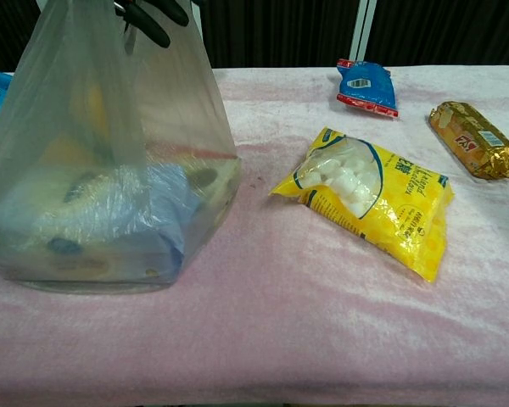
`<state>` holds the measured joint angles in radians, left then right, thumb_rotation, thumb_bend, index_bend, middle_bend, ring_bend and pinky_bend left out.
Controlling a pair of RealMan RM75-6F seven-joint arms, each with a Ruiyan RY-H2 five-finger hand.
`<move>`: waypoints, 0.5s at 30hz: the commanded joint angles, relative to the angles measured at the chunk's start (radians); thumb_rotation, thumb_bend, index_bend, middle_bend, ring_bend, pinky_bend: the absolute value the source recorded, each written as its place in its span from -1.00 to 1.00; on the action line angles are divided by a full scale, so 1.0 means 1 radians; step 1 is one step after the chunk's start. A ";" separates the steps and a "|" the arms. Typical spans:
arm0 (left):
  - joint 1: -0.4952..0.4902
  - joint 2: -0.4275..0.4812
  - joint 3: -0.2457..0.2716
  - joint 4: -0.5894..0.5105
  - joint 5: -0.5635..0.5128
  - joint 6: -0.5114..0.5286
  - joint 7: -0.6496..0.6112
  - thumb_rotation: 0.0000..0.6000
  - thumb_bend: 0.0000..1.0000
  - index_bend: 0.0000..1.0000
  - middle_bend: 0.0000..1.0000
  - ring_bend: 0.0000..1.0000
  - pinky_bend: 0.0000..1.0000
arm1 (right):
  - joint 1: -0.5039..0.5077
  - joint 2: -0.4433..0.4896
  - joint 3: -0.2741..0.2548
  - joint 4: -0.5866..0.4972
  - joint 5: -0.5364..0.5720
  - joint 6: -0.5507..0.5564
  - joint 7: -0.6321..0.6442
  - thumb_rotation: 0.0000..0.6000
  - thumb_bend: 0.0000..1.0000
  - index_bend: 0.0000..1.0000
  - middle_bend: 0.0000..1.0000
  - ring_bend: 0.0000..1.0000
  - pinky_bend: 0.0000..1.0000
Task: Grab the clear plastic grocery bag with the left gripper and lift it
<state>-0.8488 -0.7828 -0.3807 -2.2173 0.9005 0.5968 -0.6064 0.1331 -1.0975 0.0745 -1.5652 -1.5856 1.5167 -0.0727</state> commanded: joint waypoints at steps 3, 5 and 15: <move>0.047 -0.096 -0.034 -0.003 0.034 0.121 -0.048 1.00 -0.97 -0.47 -0.35 -0.49 -0.44 | 0.000 0.000 -0.001 -0.001 0.004 -0.006 0.002 1.00 -0.74 -1.00 -1.00 -1.00 -0.94; 0.056 -0.123 -0.044 -0.005 0.039 0.146 -0.071 1.00 -0.97 -0.47 -0.35 -0.49 -0.44 | 0.000 0.000 -0.002 0.000 0.004 -0.008 0.002 1.00 -0.74 -1.00 -1.00 -1.00 -0.94; 0.093 -0.309 -0.084 -0.008 0.071 0.307 -0.156 1.00 -0.97 -0.41 -0.16 -0.31 -0.27 | 0.000 0.001 -0.003 0.001 0.006 -0.010 0.004 1.00 -0.74 -1.00 -1.00 -1.00 -0.94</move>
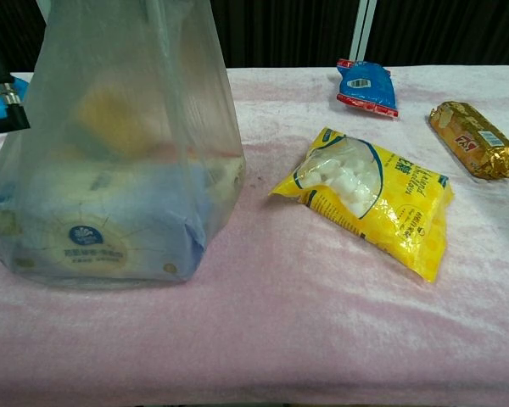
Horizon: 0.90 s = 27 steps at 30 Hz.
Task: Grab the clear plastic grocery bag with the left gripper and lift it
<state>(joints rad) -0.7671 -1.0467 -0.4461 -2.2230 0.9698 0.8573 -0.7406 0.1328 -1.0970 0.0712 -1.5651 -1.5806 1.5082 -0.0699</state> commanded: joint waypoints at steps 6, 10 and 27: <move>0.027 -0.098 -0.050 -0.024 -0.045 0.139 -0.031 1.00 -0.97 -0.05 0.31 0.13 0.10 | 0.002 0.002 0.000 0.004 0.001 -0.005 0.005 1.00 -0.74 -1.00 -1.00 -1.00 -0.94; 0.026 -0.124 -0.082 -0.039 -0.103 0.210 -0.009 1.00 -0.95 0.21 0.64 0.45 0.38 | 0.002 0.002 -0.001 0.003 0.003 -0.008 0.007 1.00 -0.74 -1.00 -1.00 -1.00 -0.94; -0.025 -0.163 -0.225 -0.107 -0.302 0.350 0.126 1.00 -0.51 0.70 1.00 0.97 0.86 | 0.002 0.002 -0.004 0.002 0.010 -0.017 0.010 1.00 -0.72 -1.00 -1.00 -1.00 -0.94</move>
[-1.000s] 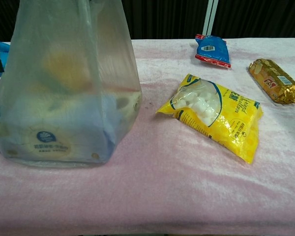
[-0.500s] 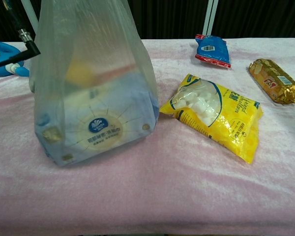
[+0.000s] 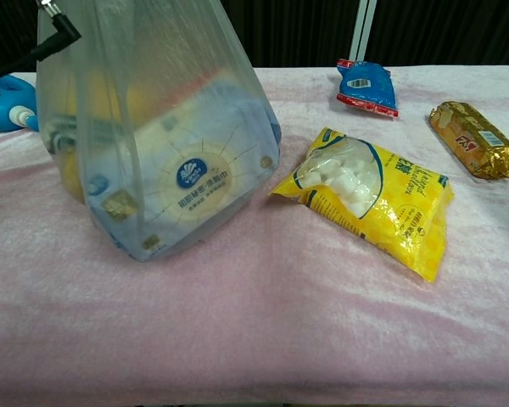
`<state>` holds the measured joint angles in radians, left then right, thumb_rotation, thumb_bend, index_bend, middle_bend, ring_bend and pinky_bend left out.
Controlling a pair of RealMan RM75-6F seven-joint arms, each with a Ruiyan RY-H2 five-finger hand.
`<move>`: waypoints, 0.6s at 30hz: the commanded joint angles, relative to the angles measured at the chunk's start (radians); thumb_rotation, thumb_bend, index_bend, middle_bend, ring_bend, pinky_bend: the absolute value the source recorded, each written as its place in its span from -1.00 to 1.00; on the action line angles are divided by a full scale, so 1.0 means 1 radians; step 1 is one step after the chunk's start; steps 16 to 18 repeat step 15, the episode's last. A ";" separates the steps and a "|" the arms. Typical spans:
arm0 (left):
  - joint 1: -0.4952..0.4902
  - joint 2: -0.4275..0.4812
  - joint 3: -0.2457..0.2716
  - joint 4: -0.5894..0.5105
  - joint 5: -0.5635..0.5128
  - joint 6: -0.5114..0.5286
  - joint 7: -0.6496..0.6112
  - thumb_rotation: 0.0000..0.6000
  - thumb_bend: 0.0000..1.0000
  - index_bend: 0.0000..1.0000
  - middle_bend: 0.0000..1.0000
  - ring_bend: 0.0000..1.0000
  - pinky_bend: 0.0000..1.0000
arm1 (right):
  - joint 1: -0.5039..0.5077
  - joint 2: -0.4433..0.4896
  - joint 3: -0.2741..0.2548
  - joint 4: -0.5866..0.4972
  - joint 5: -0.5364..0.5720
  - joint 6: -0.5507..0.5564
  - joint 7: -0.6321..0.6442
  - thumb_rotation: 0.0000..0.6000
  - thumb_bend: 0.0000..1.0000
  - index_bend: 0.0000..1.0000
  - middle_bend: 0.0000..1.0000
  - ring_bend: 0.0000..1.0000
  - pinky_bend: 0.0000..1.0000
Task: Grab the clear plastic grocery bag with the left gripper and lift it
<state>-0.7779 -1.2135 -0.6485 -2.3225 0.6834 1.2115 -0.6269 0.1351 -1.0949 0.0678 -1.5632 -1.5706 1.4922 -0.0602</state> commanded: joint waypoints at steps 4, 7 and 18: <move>-0.055 0.015 -0.065 -0.013 -0.053 -0.012 0.059 1.00 -0.51 0.70 1.00 0.97 0.86 | 0.000 0.000 -0.001 -0.001 0.001 -0.002 0.000 1.00 -0.72 -1.00 -1.00 -1.00 -0.94; -0.089 0.020 -0.093 -0.019 -0.078 -0.011 0.098 1.00 -0.51 0.70 1.00 0.97 0.86 | 0.000 0.000 -0.002 -0.001 0.001 -0.003 -0.001 1.00 -0.72 -1.00 -1.00 -1.00 -0.94; -0.189 0.018 -0.161 -0.024 -0.166 0.011 0.191 1.00 -0.52 0.70 1.00 0.96 0.86 | 0.000 0.000 -0.003 -0.002 0.000 -0.004 -0.001 1.00 -0.72 -1.00 -1.00 -1.00 -0.94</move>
